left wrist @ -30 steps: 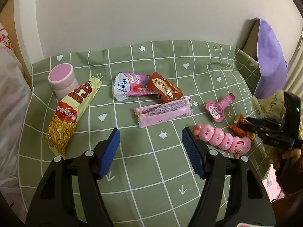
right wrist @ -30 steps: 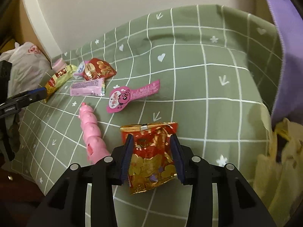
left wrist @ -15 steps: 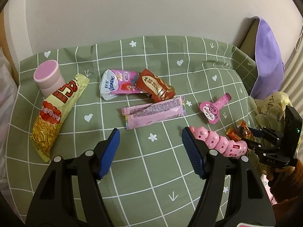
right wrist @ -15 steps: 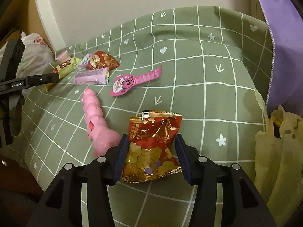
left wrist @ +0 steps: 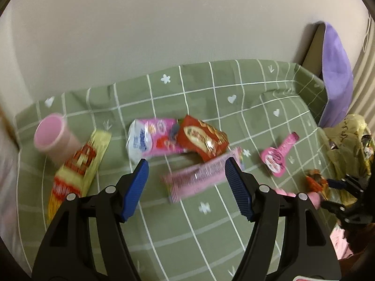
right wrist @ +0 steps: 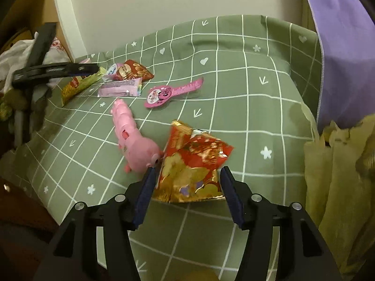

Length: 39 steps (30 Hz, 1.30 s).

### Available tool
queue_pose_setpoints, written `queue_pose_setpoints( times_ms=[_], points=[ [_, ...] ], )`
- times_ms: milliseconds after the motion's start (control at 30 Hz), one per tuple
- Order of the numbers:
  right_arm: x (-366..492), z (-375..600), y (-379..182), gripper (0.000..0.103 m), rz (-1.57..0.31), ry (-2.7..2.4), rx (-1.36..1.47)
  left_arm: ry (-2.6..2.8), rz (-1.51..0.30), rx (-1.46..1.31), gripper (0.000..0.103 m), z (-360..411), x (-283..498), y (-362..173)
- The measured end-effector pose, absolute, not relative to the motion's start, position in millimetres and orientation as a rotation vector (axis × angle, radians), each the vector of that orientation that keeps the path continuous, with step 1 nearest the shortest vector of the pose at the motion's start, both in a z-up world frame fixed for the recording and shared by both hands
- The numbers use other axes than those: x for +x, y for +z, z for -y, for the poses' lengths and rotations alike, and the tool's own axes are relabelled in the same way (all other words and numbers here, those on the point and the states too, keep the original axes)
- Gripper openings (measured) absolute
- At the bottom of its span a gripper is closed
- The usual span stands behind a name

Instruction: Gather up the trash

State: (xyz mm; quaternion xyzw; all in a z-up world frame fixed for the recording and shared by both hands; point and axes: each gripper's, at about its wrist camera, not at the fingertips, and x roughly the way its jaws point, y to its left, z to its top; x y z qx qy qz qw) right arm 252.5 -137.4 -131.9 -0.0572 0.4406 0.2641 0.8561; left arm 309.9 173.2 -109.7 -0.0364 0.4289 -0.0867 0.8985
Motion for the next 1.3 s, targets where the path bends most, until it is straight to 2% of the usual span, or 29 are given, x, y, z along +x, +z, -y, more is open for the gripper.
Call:
queue_pose_setpoints(
  times_ms=[233, 433, 600, 767, 800, 833, 900, 967, 1000, 1033, 1067, 1300],
  points=[
    [240.0, 142.8, -127.7, 0.054, -0.955, 0.558, -0.084, -0.276, -1.005, -0.051, 0.064, -152.6, 319.0, -138.6],
    [234.6, 153.0, -134.2, 0.054, -0.982, 0.492, -0.011, -0.303, -1.013, -0.065, 0.064, -130.1, 282.2, -140.0],
    [237.8, 150.6, -134.5, 0.054, -0.947, 0.485, 0.029, -0.274, -1.006, -0.132, 0.064, -134.1, 263.5, -137.3],
    [257.6, 141.5, -149.1, 0.054, -0.999, 0.464, 0.019, -0.185, -1.018, -0.14, 0.064, -140.1, 261.7, -144.2],
    [258.7, 141.1, -150.6, 0.052, -1.001, 0.456, 0.015, -0.182, -1.025, -0.147, 0.064, -141.4, 261.6, -146.6],
    [259.4, 141.6, -150.3, 0.039, -1.0, 0.448, 0.013, -0.181, -1.03, -0.157, 0.064, -142.3, 261.4, -148.3],
    [261.1, 144.7, -150.6, 0.025, -1.012, 0.44, 0.017, -0.187, -1.027, -0.17, 0.064, -142.3, 260.4, -148.6],
    [260.7, 151.0, -148.8, 0.024, -1.007, 0.44, 0.044, -0.207, -1.023, -0.176, 0.064, -141.6, 259.9, -147.8],
    [258.6, 154.5, -145.9, 0.018, -0.994, 0.439, 0.056, -0.223, -1.023, -0.175, 0.065, -140.1, 259.5, -147.2],
    [257.1, 156.7, -144.0, 0.013, -0.989, 0.438, 0.061, -0.236, -1.021, -0.175, 0.07, -138.3, 259.4, -146.7],
    [255.3, 159.2, -141.3, 0.012, -0.98, 0.434, 0.066, -0.251, -1.018, -0.179, 0.074, -138.3, 258.4, -145.7],
    [247.2, 170.8, -123.2, 0.009, -0.934, 0.407, 0.113, -0.202, -0.927, -0.177, 0.075, -142.3, 261.2, -125.0]
  ],
)
